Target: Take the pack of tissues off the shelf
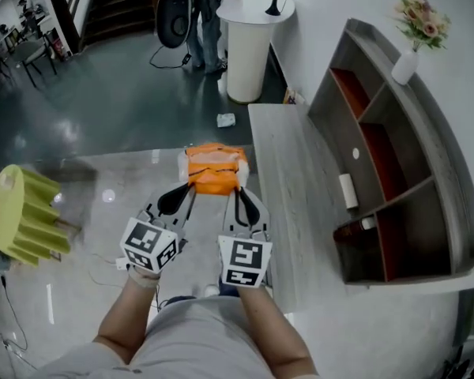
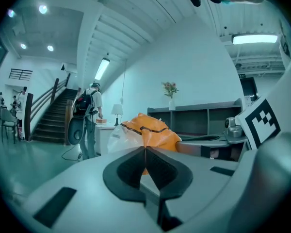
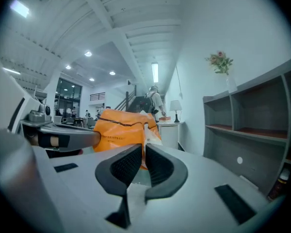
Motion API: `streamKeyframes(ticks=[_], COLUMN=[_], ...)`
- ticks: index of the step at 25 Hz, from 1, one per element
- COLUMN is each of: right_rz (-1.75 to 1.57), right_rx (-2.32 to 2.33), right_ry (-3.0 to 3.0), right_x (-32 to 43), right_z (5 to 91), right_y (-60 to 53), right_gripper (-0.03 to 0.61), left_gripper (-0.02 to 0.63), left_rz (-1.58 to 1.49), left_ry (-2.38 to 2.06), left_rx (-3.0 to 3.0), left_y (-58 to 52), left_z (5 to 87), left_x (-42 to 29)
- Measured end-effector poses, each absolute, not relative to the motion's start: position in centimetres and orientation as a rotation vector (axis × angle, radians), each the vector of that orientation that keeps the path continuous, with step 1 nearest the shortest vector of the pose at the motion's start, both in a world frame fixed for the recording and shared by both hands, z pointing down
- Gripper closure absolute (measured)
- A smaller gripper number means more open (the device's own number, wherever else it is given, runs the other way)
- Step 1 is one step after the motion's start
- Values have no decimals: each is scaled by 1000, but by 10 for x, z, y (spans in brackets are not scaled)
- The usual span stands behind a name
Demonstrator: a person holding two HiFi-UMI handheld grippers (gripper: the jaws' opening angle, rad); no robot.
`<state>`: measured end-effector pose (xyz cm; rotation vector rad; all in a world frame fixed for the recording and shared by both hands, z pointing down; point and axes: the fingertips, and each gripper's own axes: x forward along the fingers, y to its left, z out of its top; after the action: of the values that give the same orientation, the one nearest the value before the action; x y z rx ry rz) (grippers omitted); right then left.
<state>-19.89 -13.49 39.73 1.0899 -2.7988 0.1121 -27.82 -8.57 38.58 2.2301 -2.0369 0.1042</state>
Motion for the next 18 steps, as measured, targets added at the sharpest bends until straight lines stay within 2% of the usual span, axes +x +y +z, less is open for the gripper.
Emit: streamKeyframes(ticks=[8,18], right_rz=[52,39], right_rx=[924,811], right_ry=[-2853,-2894], right_x=[-266,-274], right_z=[390,390], right_y=[-59,-69], right_gripper=[543,543], left_gripper=[595,595], left_rz=[54,37], left_ry=[-2150,-2210], left_rx=[2129,2066], left_y=[-3,-10], left_z=[385,384], left_x=[-337,-341])
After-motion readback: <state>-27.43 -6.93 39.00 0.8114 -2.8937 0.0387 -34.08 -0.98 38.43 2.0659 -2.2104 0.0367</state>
